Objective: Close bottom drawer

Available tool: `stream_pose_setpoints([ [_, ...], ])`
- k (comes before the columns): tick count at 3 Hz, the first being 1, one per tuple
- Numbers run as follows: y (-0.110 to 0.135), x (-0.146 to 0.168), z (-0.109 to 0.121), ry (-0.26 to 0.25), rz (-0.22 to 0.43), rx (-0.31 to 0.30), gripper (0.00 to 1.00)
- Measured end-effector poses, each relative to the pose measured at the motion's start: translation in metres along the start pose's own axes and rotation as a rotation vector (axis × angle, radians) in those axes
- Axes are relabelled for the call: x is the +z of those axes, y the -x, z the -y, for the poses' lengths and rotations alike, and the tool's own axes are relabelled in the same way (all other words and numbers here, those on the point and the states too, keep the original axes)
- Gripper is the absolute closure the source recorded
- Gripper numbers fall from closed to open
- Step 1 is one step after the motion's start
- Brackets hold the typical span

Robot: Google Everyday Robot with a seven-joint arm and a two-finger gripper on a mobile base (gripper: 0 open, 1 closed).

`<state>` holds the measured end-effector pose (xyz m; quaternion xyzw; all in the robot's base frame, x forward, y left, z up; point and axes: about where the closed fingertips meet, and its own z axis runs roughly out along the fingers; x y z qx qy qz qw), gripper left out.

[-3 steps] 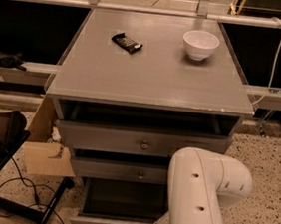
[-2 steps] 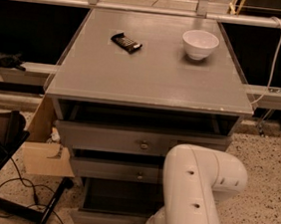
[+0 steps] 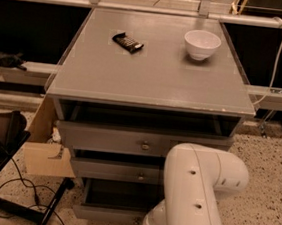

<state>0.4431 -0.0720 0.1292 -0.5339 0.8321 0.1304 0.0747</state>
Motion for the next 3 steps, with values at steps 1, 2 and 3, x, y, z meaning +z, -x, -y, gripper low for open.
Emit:
stream_pose_setpoints([
  [1, 0.000, 0.000, -0.001, 0.000, 0.000, 0.000, 1.00],
  [2, 0.019, -0.007, 0.028, -0.039, 0.031, 0.035, 1.00],
  [3, 0.019, -0.007, 0.028, -0.039, 0.031, 0.036, 1.00],
])
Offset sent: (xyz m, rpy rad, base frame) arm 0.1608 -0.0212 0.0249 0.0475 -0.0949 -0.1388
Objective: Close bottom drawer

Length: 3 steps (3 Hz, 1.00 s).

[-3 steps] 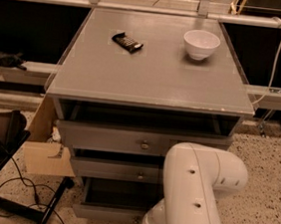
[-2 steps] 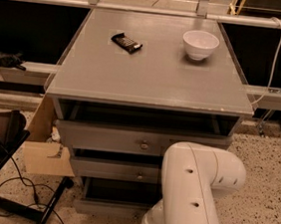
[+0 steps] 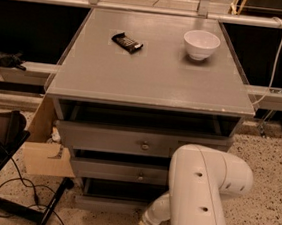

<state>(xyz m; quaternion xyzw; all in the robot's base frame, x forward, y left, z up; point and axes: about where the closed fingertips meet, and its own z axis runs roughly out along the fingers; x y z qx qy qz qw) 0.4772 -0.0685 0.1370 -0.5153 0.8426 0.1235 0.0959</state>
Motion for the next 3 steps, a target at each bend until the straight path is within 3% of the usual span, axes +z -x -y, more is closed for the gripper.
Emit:
stream_pose_setpoints([
  [1, 0.014, -0.005, 0.024, -0.022, 0.028, 0.030, 1.00],
  [2, 0.014, -0.005, 0.023, -0.022, 0.029, 0.030, 1.00],
  [3, 0.023, -0.012, 0.046, -0.040, 0.051, 0.055, 1.00],
])
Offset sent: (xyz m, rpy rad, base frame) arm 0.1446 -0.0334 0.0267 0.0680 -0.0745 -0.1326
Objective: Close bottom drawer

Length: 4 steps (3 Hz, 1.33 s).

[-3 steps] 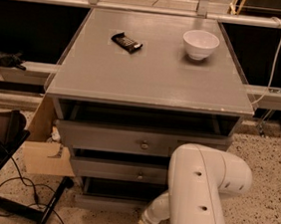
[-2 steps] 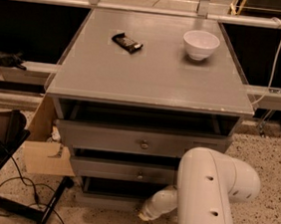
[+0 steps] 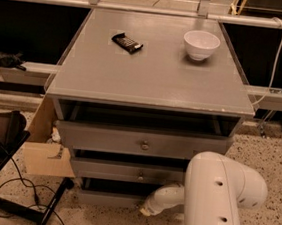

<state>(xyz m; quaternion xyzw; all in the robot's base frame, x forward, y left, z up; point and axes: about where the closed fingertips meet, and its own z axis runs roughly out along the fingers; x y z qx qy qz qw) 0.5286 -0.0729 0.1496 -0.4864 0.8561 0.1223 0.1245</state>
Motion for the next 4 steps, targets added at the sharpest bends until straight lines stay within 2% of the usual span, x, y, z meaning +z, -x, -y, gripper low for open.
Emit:
stream_pose_setpoints([
  [1, 0.001, 0.000, 0.003, -0.002, 0.003, 0.006, 1.00],
  [2, 0.007, -0.002, 0.019, -0.011, 0.015, 0.029, 1.00],
  [3, 0.007, -0.002, 0.019, -0.011, 0.015, 0.029, 0.81],
  [4, 0.007, -0.002, 0.019, -0.011, 0.015, 0.029, 0.58],
])
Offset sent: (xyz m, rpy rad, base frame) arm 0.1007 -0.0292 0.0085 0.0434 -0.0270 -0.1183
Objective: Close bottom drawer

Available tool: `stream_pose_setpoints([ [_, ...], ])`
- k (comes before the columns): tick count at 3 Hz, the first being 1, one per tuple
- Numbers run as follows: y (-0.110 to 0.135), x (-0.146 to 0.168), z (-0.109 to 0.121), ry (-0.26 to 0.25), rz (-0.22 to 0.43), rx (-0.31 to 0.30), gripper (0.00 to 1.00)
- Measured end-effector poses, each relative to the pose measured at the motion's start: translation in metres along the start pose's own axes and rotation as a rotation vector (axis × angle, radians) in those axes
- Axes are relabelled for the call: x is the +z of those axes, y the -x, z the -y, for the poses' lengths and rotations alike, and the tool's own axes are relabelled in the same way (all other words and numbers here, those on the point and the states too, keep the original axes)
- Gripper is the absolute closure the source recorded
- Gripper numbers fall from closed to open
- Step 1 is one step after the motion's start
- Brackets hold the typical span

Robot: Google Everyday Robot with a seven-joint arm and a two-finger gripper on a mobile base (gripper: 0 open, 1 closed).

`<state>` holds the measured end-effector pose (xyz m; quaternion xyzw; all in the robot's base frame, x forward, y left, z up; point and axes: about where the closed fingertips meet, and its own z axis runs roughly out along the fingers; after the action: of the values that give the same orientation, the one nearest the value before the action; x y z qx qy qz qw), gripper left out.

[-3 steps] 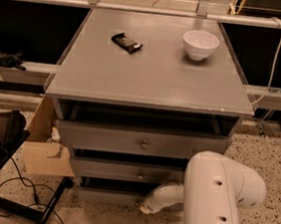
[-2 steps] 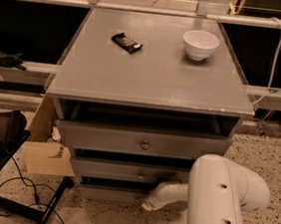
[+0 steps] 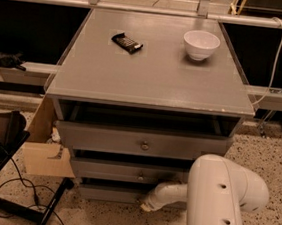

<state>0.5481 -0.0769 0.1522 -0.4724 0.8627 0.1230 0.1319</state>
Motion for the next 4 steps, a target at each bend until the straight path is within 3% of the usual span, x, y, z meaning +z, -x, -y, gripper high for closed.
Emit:
stream_pose_setpoints([
  [2, 0.0000, 0.0000, 0.0000, 0.000, 0.000, 0.000, 0.11],
  [3, 0.0000, 0.0000, 0.0000, 0.000, 0.000, 0.000, 0.00],
  [4, 0.0000, 0.0001, -0.0001, 0.000, 0.000, 0.000, 0.00],
])
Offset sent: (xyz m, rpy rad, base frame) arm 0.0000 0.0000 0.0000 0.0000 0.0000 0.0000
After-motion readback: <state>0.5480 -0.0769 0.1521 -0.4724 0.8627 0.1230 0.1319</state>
